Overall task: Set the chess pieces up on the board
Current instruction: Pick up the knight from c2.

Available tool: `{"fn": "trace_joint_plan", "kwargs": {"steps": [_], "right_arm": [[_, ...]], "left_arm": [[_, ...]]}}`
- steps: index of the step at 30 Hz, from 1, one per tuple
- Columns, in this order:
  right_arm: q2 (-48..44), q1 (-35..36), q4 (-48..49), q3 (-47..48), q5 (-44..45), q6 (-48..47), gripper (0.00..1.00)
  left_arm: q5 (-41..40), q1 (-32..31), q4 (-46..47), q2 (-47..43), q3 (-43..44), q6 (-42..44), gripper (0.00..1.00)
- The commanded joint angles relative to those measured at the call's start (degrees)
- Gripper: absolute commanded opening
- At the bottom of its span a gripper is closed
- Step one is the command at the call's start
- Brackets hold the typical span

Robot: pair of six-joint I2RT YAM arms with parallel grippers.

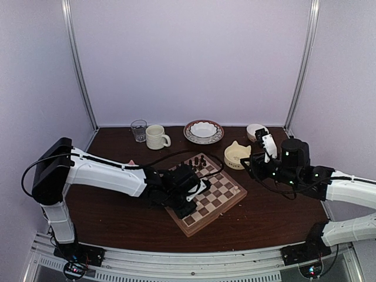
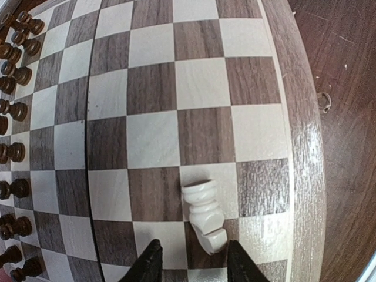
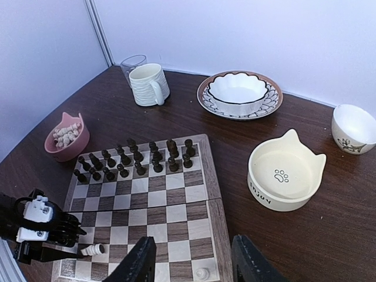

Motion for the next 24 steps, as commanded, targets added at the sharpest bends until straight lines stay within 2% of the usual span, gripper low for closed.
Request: {"fn": "trace_joint_plan", "kwargs": {"steps": [1, 13, 19, 24], "right_arm": [[-1.7, 0.2, 2.8, -1.2, 1.0, 0.1, 0.47], [-2.0, 0.2, 2.8, -1.2, -0.4, 0.1, 0.46], [-2.3, 0.2, 3.3, -1.7, -1.0, 0.1, 0.46], [-3.3, 0.2, 5.0, -3.2, -6.5, -0.4, 0.46]], "left_arm": [[0.5, 0.1, -0.2, 1.4, 2.3, 0.8, 0.36], [1.8, 0.2, -0.4, 2.2, 3.1, 0.4, 0.11], [1.3, 0.1, -1.1, 0.6, 2.9, 0.3, 0.06], [1.5, 0.2, -0.8, -1.0, 1.9, -0.1, 0.06]]}}
